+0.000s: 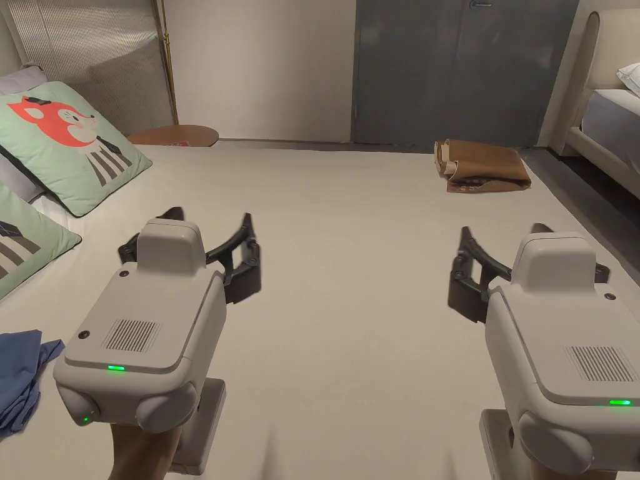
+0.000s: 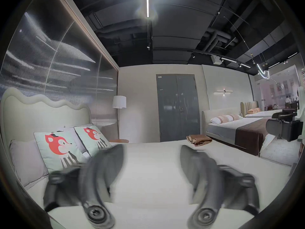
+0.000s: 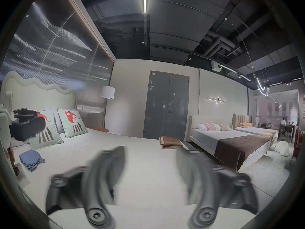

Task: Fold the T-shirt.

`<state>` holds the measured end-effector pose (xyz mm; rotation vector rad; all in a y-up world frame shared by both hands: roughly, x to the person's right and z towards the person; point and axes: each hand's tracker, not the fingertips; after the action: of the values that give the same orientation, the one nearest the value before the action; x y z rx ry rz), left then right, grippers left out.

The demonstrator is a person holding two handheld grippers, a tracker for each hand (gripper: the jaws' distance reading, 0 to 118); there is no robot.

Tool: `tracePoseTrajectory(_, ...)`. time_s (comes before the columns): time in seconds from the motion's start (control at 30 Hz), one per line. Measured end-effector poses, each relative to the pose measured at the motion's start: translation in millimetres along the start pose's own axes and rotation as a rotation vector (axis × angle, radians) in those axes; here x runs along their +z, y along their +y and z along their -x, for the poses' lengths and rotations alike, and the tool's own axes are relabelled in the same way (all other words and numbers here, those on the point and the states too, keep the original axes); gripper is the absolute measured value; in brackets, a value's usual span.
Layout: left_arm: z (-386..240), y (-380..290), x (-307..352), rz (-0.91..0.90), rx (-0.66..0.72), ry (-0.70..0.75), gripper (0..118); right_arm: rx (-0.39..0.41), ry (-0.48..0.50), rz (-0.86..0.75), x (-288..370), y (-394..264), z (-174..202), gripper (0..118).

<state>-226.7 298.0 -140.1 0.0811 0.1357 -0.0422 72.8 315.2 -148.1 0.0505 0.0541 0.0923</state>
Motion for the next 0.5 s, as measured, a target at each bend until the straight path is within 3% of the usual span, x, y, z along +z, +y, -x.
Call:
tracePoseTrajectory(0.03, -0.2, -0.5, -1.3, 0.011, 0.001, 0.0, 86, -0.006, -0.005, 0.004, -1.0, -0.3, -0.2, 88)
tracePoseTrajectory(0.07, -0.2, -0.9, -1.6, 0.014, 0.003, -0.003, 106, -0.01, -0.008, 0.002, -1.5, -1.2, -0.3, 112)
tracePoseTrajectory(0.1, 0.0, -2.3, 0.1, 0.003, 0.01, -0.01, 109, -0.012, -0.009, 0.0, -1.8, -1.8, -0.5, 118)
tracePoseTrajectory(0.5, 3.8, -2.5, -0.1, 0.008, 0.015, 0.002, 109, -0.01, -0.015, -0.002, -0.9, -2.9, 0.8, 118)
